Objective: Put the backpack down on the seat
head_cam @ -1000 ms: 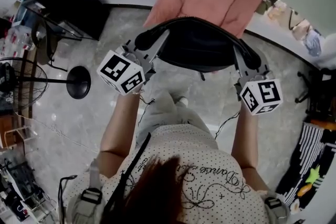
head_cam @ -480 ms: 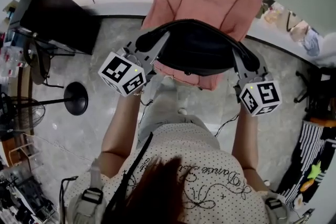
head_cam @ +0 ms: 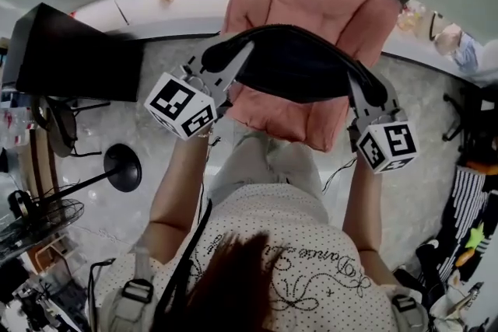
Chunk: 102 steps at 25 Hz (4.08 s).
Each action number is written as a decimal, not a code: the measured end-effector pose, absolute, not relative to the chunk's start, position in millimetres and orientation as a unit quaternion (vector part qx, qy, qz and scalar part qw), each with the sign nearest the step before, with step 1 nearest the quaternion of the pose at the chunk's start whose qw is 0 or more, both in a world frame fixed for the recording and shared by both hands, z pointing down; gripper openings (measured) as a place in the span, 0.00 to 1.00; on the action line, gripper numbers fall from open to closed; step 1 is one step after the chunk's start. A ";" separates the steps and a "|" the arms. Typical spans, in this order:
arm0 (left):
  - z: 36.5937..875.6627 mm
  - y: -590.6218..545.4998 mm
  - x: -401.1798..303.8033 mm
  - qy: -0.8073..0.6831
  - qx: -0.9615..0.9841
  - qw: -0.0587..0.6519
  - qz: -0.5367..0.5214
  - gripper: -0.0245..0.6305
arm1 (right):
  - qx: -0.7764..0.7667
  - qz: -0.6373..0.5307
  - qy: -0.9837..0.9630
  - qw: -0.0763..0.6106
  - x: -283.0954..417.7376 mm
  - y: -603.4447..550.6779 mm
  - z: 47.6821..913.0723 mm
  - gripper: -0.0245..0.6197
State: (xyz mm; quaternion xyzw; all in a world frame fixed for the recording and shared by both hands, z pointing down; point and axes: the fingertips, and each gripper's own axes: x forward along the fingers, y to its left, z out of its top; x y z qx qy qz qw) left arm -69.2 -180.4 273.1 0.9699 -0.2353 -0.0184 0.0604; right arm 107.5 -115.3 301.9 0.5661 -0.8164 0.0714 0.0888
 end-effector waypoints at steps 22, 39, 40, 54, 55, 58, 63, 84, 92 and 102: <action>400.8 -289.1 15.2 -0.264 0.940 0.194 0.099 0.08 | 0.505 0.226 -0.819 0.154 191.4 -225.3 424.1 0.14; 626.7 -331.6 15.6 -0.281 0.893 0.277 0.215 0.09 | 0.473 0.341 -0.780 0.225 188.8 -258.0 647.4 0.14; 638.1 -332.7 16.6 -0.278 0.891 0.280 0.222 0.09 | 0.475 0.347 -0.776 0.228 189.3 -258.3 657.4 0.14; 727.6 -332.1 20.8 -0.245 0.888 0.286 0.265 0.09 | 0.486 0.386 -0.741 0.255 192.9 -255.0 746.0 0.16; 732.5 -331.4 21.3 -0.241 0.888 0.292 0.261 0.10 | 0.487 0.389 -0.738 0.256 193.5 -254.2 751.7 0.16; 739.0 -334.0 22.4 -0.241 0.886 0.310 0.248 0.12 | 0.491 0.386 -0.737 0.259 195.3 -255.1 757.2 0.17; 752.5 -332.4 21.1 -0.252 0.867 0.317 0.291 0.21 | 0.490 0.392 -0.735 0.255 196.5 -255.9 758.1 0.21; 723.2 -310.6 15.3 -0.258 0.859 0.348 0.275 0.58 | 0.482 0.405 -0.748 0.210 184.3 -253.8 727.2 0.68; 717.8 -300.9 7.7 -0.252 0.845 0.382 0.276 0.59 | 0.489 0.389 -0.755 0.196 186.9 -255.0 693.3 0.65; 701.4 -292.3 2.0 -0.268 0.833 0.412 0.253 0.59 | 0.486 0.381 -0.764 0.186 189.3 -252.3 666.8 0.64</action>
